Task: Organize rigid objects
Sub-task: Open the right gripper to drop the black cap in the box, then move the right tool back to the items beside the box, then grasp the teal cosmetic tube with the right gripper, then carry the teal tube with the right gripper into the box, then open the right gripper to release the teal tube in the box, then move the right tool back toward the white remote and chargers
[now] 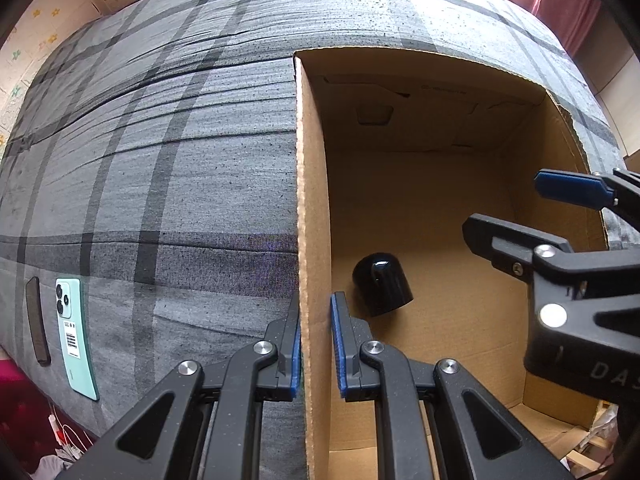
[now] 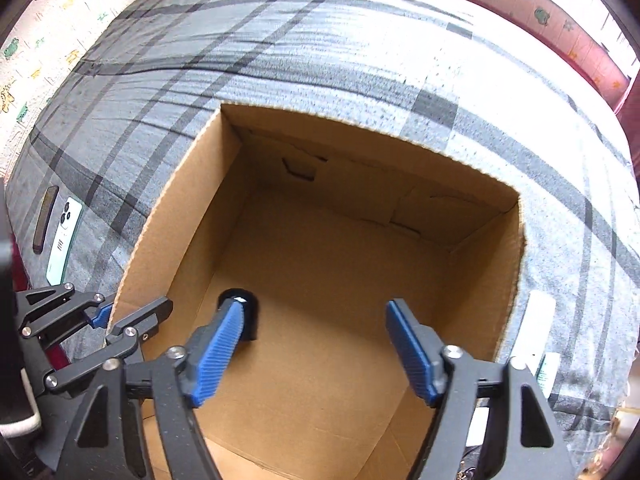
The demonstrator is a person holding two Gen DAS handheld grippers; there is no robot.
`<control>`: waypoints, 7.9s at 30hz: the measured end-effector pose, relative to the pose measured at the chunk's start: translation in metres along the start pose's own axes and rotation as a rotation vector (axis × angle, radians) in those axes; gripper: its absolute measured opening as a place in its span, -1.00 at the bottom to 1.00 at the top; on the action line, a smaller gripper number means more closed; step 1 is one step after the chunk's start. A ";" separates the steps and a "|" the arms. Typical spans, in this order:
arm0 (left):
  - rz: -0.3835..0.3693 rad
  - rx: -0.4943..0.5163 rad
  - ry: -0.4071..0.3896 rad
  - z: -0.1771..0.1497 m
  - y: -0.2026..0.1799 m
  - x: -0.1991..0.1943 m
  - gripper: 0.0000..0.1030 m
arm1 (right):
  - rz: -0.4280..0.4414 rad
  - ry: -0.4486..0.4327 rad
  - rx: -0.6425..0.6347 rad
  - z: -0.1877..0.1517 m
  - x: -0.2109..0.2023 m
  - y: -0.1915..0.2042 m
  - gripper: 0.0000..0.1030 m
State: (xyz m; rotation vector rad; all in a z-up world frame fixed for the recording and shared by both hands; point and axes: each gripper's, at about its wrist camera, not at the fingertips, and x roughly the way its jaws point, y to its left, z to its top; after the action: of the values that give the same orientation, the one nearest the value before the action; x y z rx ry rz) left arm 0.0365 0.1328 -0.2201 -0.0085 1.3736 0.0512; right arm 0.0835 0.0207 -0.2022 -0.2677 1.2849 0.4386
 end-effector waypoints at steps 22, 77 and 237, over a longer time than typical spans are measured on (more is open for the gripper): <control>0.014 -0.004 0.003 0.000 -0.002 0.000 -0.73 | -0.046 -0.113 0.122 -0.015 -0.061 -0.057 0.95; 0.051 -0.042 0.010 0.001 -0.004 0.001 -0.72 | -0.193 0.147 0.414 -0.112 0.038 -0.274 0.10; -0.017 -0.044 0.032 0.004 0.003 0.002 -0.73 | 0.011 -0.022 0.017 0.013 -0.008 -0.016 0.91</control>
State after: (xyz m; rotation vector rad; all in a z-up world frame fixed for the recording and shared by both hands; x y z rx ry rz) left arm 0.0408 0.1362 -0.2212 -0.0575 1.4036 0.0673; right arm 0.0999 0.0109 -0.1923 -0.2411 1.2683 0.4389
